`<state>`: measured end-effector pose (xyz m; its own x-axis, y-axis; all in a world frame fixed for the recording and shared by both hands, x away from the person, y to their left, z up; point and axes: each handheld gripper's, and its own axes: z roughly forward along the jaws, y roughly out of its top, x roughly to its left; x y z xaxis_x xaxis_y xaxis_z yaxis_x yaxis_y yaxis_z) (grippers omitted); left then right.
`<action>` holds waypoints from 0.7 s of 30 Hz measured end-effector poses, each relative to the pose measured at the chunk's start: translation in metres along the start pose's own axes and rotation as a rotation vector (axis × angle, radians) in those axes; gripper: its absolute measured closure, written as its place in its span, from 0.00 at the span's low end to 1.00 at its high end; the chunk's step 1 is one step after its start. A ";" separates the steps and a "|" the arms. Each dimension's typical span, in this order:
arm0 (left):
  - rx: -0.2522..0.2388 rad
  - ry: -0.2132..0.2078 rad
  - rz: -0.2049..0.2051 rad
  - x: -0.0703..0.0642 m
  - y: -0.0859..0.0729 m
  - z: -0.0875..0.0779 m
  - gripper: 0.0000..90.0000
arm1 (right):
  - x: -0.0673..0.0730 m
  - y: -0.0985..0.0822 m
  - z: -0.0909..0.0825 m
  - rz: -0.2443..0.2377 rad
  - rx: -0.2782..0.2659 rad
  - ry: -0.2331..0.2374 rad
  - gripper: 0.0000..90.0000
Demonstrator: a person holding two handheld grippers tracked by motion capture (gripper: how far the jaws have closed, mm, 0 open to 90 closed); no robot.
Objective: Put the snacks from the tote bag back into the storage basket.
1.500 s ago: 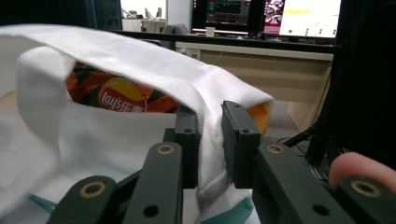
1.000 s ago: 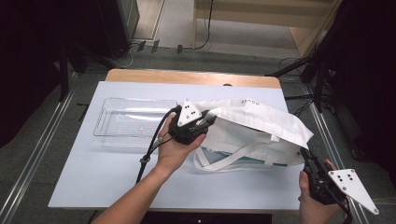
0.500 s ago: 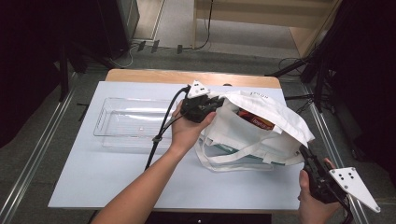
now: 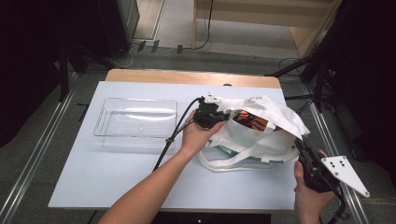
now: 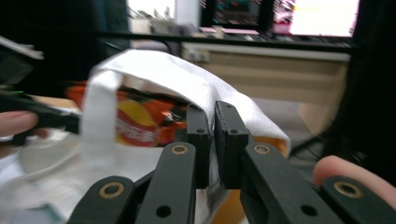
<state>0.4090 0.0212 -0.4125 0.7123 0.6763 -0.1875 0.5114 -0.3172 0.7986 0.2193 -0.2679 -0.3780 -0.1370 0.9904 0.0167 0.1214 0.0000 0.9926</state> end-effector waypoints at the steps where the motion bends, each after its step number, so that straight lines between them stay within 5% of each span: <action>1: 0.000 0.000 0.000 0.000 0.000 0.000 0.91 | -0.001 0.001 0.006 -0.007 0.024 -0.033 0.97; 4: 0.027 0.004 0.014 -0.001 -0.008 0.005 0.90 | -0.006 0.000 0.019 -0.001 0.077 -0.076 0.97; 9: 0.029 0.042 0.010 -0.002 -0.015 0.007 0.81 | -0.023 -0.010 0.048 0.102 0.176 -0.076 0.97; 11: 0.004 0.067 0.017 -0.005 -0.013 0.002 0.65 | -0.026 -0.015 0.053 0.140 0.171 -0.050 0.97; 13: -0.044 0.032 0.023 -0.007 -0.013 -0.006 0.56 | -0.027 -0.017 0.051 0.151 0.157 -0.027 0.97; 18: -0.148 0.026 0.065 -0.016 -0.012 -0.021 0.58 | -0.028 -0.022 0.052 0.162 0.156 0.012 0.97; 21: -0.212 0.014 0.063 -0.026 -0.006 -0.028 0.49 | -0.025 -0.022 0.053 0.150 0.157 0.032 0.97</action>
<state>0.3737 0.0244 -0.3968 0.7322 0.6692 -0.1266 0.3524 -0.2131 0.9113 0.2721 -0.2855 -0.4063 -0.1366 0.9760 0.1694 0.2942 -0.1234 0.9478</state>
